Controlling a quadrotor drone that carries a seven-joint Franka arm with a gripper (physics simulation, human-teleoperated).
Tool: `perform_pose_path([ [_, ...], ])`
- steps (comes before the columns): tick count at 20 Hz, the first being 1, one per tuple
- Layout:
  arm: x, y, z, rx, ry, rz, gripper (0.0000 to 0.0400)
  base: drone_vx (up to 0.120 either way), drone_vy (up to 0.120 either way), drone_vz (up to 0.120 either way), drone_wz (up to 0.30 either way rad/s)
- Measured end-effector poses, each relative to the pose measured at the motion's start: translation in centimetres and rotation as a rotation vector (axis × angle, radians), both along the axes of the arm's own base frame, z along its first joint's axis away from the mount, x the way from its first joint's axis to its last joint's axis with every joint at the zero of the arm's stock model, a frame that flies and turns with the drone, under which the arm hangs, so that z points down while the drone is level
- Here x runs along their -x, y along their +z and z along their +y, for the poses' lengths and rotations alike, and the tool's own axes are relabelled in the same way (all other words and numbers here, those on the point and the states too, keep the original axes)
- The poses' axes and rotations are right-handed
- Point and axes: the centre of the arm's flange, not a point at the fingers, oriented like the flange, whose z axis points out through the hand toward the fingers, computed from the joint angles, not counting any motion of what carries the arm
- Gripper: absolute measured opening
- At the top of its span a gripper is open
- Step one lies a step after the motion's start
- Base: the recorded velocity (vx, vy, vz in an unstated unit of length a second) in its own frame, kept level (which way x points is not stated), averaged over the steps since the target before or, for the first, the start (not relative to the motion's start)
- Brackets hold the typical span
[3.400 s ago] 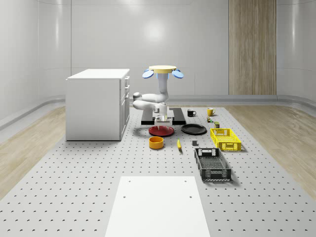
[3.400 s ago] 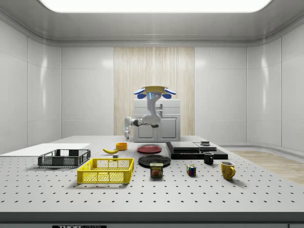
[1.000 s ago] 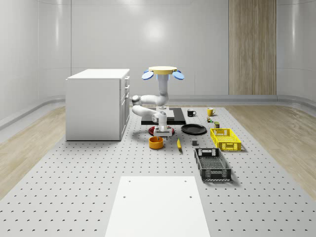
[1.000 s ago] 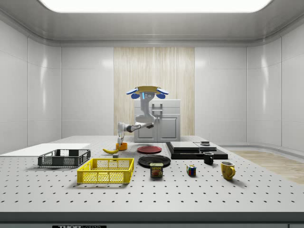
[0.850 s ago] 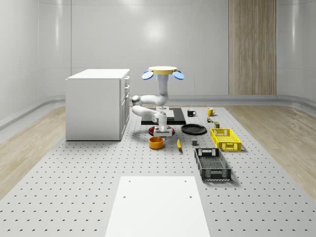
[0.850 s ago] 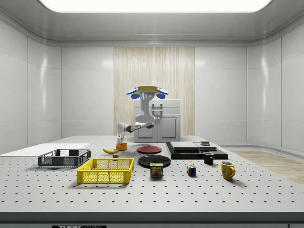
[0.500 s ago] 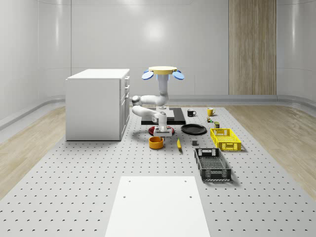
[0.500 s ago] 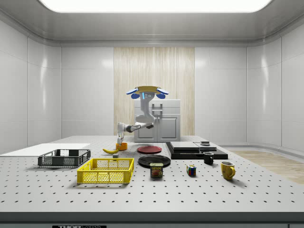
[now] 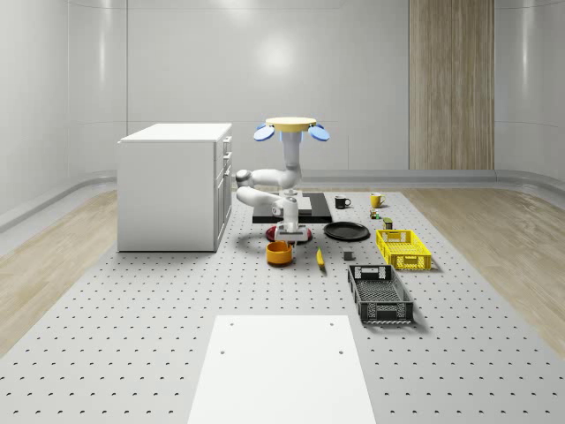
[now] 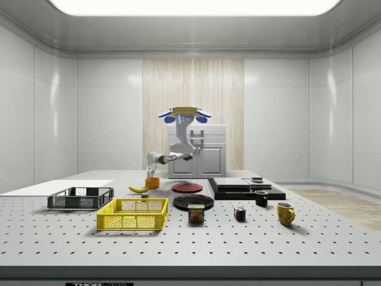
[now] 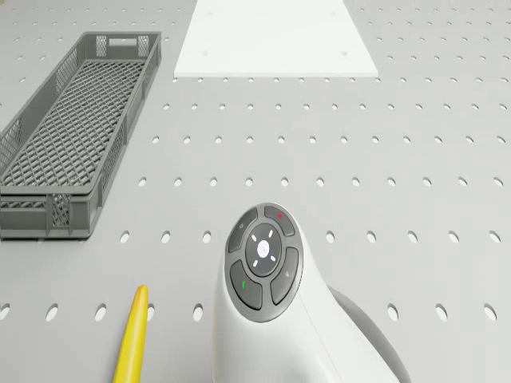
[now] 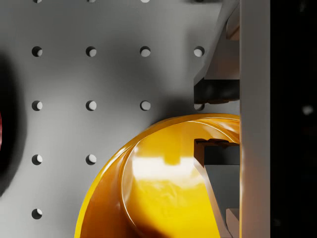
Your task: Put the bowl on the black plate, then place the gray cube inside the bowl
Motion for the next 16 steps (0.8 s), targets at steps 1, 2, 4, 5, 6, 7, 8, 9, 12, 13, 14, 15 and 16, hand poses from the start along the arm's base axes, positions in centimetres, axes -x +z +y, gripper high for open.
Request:
perform_pose_path([
  [1, 0.0, -0.3, 0.0, 0.000, 0.000, 0.000, 0.0101, 0.000, 0.000, 0.120, 0.000],
  [2, 0.0, -0.5, 0.0, 0.000, 0.000, 0.000, 0.0101, -0.040, 0.040, 0.120, 0.000],
  [4, 0.0, -0.8, 0.0, 0.000, 0.000, 0.000, 0.0101, -0.120, 0.120, 0.120, 0.000],
  [5, 0.0, -0.9, 0.0, 0.000, 0.000, 0.000, 0.0100, -0.120, 0.120, 0.120, 0.000],
  [6, 0.0, -1.0, 0.0, 0.000, 0.000, 0.000, 0.0100, -0.120, 0.120, 0.120, 0.000],
  [7, 0.0, -1.1, 0.0, 0.000, 0.000, 0.000, 0.0100, -0.120, 0.120, 0.040, 0.000],
  [8, 0.0, -1.2, 0.0, 0.000, 0.000, 0.000, 0.0100, -0.120, 0.120, 0.000, 0.000],
  [9, 0.0, -1.3, 0.0, 0.000, 0.000, 0.000, 0.0100, -0.120, 0.120, 0.000, 0.000],
  [12, 0.0, -1.4, 0.0, 0.000, 0.000, 0.000, 0.0100, -0.120, 0.120, 0.000, 0.000],
  [13, 0.0, -1.4, 0.0, 0.000, 0.000, 0.000, 0.0100, -0.120, 0.120, 0.000, 0.000],
  [14, 0.0, -1.4, 0.0, 0.000, 0.000, 0.000, 0.0100, -0.120, 0.120, 0.000, 0.000],
  [15, 0.0, -1.4, 0.0, 0.000, 0.000, 0.000, 0.0100, -0.120, 0.120, 0.000, 0.000],
  [16, 0.0, -1.4, 0.0, 0.000, 0.000, 0.000, 0.0100, -0.120, 0.120, 0.000, 0.000],
])
